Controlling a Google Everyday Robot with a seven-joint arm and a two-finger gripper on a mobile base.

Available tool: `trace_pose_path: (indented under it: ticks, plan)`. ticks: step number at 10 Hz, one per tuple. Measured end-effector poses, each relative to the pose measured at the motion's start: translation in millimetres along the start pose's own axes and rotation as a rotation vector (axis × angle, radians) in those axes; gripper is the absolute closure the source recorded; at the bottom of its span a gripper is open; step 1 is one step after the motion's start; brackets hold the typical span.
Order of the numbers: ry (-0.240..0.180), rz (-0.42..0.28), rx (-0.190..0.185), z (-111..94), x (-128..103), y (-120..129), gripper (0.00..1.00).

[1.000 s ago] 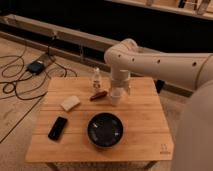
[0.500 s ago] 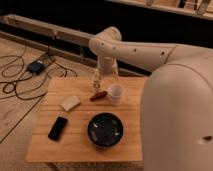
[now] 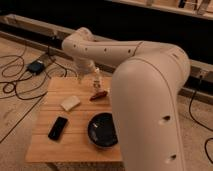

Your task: Move the arm in a circular motion

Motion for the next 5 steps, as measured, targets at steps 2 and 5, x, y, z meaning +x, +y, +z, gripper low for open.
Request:
trace_pose_path:
  ticks: [2,5]
  plan:
    - [0.018,-0.086,-0.031,3.8,18.7,47.2,0.35]
    - [0.051,-0.155,-0.04,2.7,64.4,89.8,0.35]
